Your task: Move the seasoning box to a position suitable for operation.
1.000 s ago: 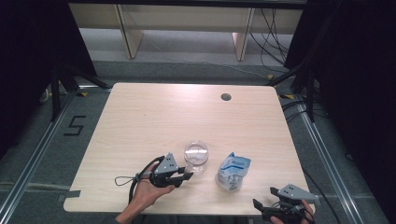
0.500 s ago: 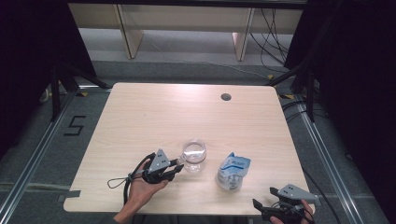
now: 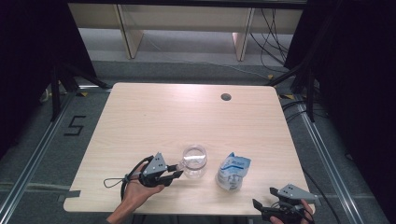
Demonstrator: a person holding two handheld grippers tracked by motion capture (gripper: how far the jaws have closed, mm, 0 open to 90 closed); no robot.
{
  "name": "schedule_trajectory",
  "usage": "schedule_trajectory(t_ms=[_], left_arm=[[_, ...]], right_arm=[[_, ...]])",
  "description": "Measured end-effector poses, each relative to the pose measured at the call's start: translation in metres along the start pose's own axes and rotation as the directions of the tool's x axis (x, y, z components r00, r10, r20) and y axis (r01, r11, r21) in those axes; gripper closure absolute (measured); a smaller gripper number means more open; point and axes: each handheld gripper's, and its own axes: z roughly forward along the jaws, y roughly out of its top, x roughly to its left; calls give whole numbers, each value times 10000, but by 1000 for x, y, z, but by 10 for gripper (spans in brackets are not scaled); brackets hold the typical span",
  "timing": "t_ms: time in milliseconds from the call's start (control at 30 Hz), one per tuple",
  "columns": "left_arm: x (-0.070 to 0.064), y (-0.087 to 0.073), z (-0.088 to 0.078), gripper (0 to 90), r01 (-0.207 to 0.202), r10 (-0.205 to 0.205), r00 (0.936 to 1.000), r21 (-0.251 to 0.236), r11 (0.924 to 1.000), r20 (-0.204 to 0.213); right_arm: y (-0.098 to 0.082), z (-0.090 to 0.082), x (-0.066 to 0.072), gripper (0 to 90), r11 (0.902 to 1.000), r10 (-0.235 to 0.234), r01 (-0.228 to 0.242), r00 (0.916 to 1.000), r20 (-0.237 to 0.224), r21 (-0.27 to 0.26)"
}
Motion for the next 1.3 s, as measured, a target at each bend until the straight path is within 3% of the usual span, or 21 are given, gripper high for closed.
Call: schedule_trajectory(t_ms=[67, 100, 133, 167, 200, 300, 400, 533, 567, 700, 800, 833, 1033, 1067, 1133, 1167, 1233, 1267, 1300], left_arm=[[0, -1, -1, 730, -186, 186, 9992, 1, 9998, 349], [0, -1, -1, 730, -186, 186, 9992, 1, 9998, 349], [2, -1, -2, 730, -509, 505, 9977, 88, 9987, 447], [0, -2, -2, 730, -269, 274, 9978, -85, 9996, 603], [0, -2, -2, 730, -482, 487, 9965, -79, 9988, 683], [2, -1, -2, 728, -620, 622, 9949, -49, 9981, 792], [6, -2, -1, 725, -427, 432, 9955, -82, 9991, 839], [10, -2, -1, 724, -564, 567, 9970, -61, 9984, 530], [10, -2, -1, 723, -564, 567, 9970, -61, 9984, 530], [15, -2, 1, 723, -319, 326, 9985, -168, 9993, 438], [20, -2, 2, 723, -397, 398, 9989, -46, 9992, 249], [20, -1, 2, 724, -408, 410, 9991, -173, 9990, 132], [23, -1, 4, 727, -420, 422, 9990, -185, 9989, 109], [23, -1, 5, 723, -306, 309, 9994, -243, 9992, 129], [22, -1, 4, 714, -92, 93, 9999, -219, 9997, 47], [24, -1, 4, 691, -290, 293, 9995, -211, 9994, 126], [23, -2, 3, 641, -229, 232, 9996, -218, 9995, 134], [22, -2, 2, 605, -63, 67, 9998, -211, 9998, 170], [21, -2, 2, 605, 72, -67, 9998, -296, 9995, 179]], right_arm=[[0, 0, 1, 181, 10000, 41, -41, 10000, -31, 4], [0, 1, -2, 181, 9997, -252, 251, 9997, -46, -78], [0, 1, -2, 181, 9997, -252, 251, 9997, -46, -78], [0, 1, -2, 181, 9997, -241, 241, 9997, -48, -72], [0, 1, -2, 181, 9997, -245, 245, 9997, -48, -71], [1, 1, -2, 181, 9997, -246, 246, 9997, -44, -69], [1, 1, -1, 181, 9997, -246, 245, 9997, -69, -62], [0, 1, 0, 181, 9998, -161, 161, 9999, 3, -90], [1, 1, -2, 181, 9984, -537, 539, 9985, 126, -177], [1, 1, -1, 181, 9990, -423, 423, 9991, 1, -112], [1, 0, 1, 181, 9999, -149, 149, 9998, -91, -43], [1, 2, -2, 181, 9984, -505, 506, 9987, 37, -234], [1, 1, -1, 181, 9987, -489, 489, 9988, -8, -169], [1, -1, 4, 181, 9998, 192, -191, 9998, -104, 85], [1, -1, 3, 181, 10000, 83, -83, 9999, -106, 21], [1, 0, 2, 181, 9999, -88, 88, 9999, -125, -49], [1, 0, 2, 181, 10000, -73, 72, 9999, -123, -64], [1, 0, -1, 181, 9985, -490, 488, 9988, -72, -260], [1, 0, -1, 181, 9985, -490, 488, 9988, -72, -260]])
